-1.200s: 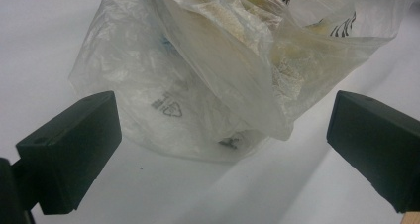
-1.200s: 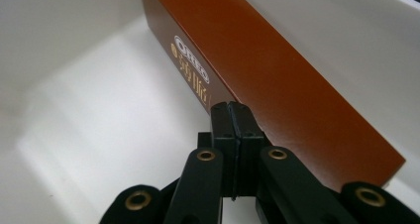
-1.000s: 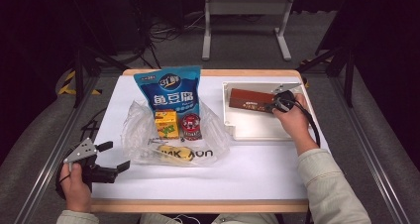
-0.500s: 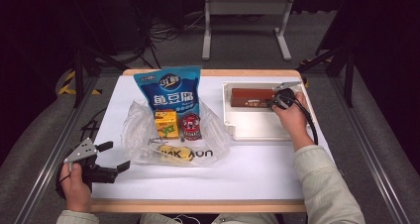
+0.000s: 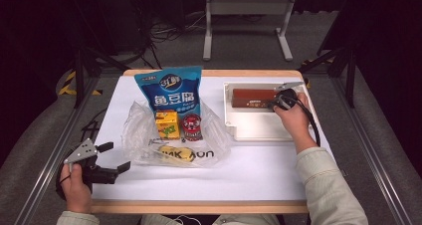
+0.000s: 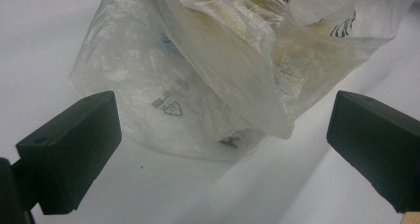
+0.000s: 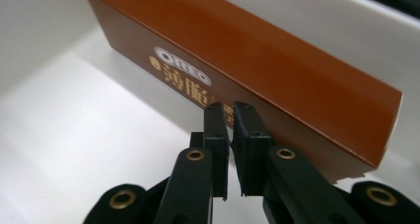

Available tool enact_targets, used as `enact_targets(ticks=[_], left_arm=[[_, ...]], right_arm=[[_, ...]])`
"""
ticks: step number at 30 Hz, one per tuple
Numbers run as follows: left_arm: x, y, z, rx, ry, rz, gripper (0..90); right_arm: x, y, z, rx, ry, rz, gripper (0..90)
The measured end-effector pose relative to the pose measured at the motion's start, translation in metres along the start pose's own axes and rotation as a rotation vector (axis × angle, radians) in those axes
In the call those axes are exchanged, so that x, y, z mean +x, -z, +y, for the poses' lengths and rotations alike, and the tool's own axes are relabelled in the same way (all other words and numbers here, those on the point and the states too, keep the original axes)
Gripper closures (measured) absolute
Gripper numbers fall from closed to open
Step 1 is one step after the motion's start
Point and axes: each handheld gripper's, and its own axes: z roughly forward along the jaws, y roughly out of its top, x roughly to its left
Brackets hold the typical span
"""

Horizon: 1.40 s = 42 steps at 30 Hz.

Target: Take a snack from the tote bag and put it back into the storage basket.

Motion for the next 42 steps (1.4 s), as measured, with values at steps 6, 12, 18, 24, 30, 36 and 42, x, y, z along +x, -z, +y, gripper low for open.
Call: enact_targets(ticks=[6, 12, 18, 24, 30, 36, 42], left_arm=[[0.001, 0.001, 0.0, -0.007, 0.008, -0.004, 1.0], [0.001, 0.0, 0.002, -0.012, 0.016, -0.011, 0.9], [-0.001, -0.002, 0.004, -0.017, 0.021, -0.001, 0.9], [-0.001, -0.002, 0.004, -0.015, 0.021, 0.01, 0.9], [-0.001, -0.001, 0.004, -0.015, 0.025, 0.021, 0.8], [0.0, -0.001, 0.004, -0.016, 0.026, 0.018, 0.9], [0.0, -0.001, 0.004, -0.02, 0.023, 0.014, 0.9]], right_arm=[[0.014, 0.018, 0.016, -0.046, 0.043, 0.032, 76.6], [0.026, 0.028, 0.027, -0.068, 0.084, 0.058, 66.7], [0.036, 0.037, 0.039, -0.123, 0.082, 0.1, 53.6], [0.048, 0.048, 0.054, -0.159, 0.099, 0.142, 46.9], [0.06, 0.055, 0.068, -0.185, 0.119, 0.179, 44.7], [0.071, 0.06, 0.08, -0.206, 0.132, 0.213, 41.7], [0.081, 0.059, 0.093, -0.235, 0.152, 0.278, 37.1]])
